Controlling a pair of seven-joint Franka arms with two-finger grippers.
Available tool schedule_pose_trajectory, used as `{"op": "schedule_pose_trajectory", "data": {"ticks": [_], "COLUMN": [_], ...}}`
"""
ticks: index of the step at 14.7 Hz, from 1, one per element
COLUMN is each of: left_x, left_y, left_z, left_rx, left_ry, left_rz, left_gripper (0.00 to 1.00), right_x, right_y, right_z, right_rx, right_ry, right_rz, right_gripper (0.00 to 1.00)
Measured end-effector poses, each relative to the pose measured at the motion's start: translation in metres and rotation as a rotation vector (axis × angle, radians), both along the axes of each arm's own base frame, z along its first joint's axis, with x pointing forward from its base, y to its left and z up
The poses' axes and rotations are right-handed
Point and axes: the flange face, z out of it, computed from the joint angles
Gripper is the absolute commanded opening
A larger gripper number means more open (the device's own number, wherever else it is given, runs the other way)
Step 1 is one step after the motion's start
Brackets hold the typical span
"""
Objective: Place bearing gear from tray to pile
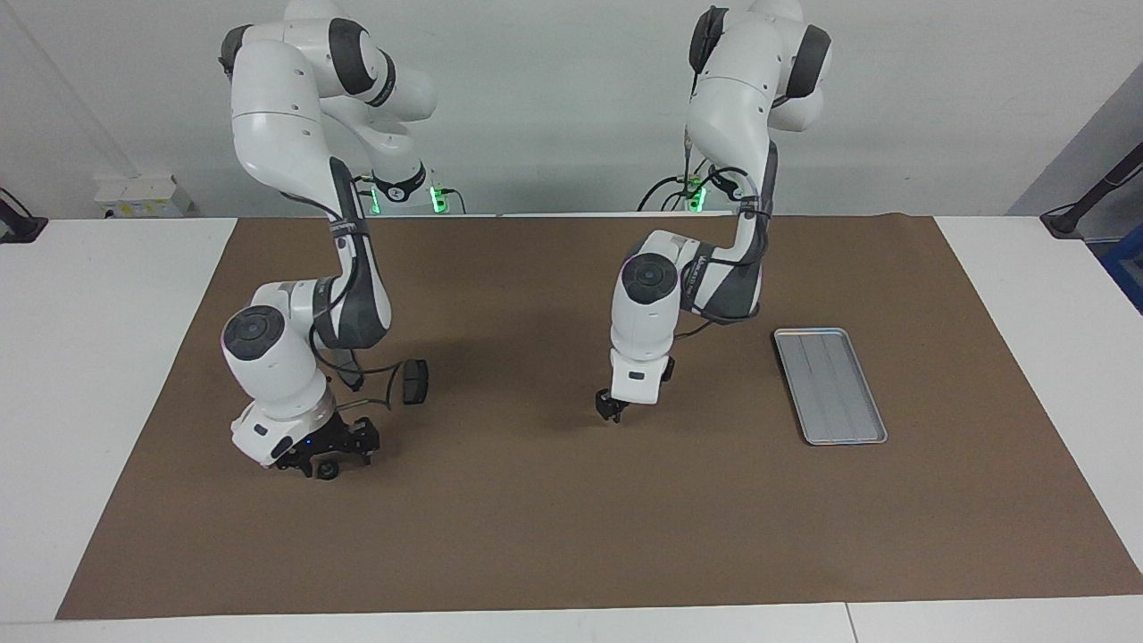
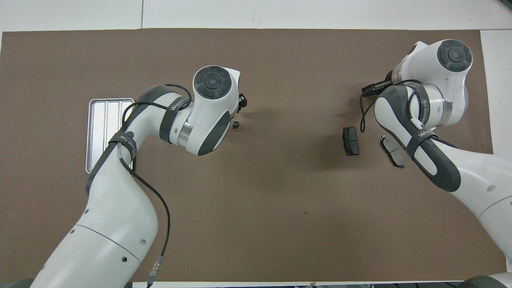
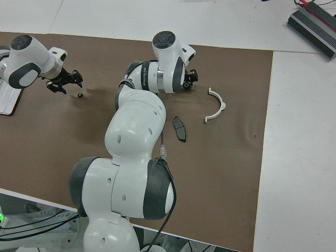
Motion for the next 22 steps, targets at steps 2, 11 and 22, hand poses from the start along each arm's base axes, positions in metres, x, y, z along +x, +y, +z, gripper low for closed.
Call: {"op": "schedule_pose_trajectory", "data": {"ticks": [2,11,22], "left_x": [0.014,-0.031,-0.063], "left_y": [0.059,0.284,0.33], "left_z": [0.06,0.224,0.229], "left_rx": [0.006,-0.003,-0.053], "left_ry": [0.002,0.136,0.172], "left_rz": [-0.021,-0.227,-0.309], "left_gripper": [1.0,1.0,1.0], "right_x": [-0.006,-0.092,-0.116], "right_y": [0.036,0.281,0.43], "right_z": [0.027,0.112,0.033], "right_rx": [-0.003,0.014,0.049], "right_ry": [0.032,0.051,0.058], "right_rz": [-0.041,-0.436,-0.68], "right_gripper": [1.0,1.0,1.0]}}
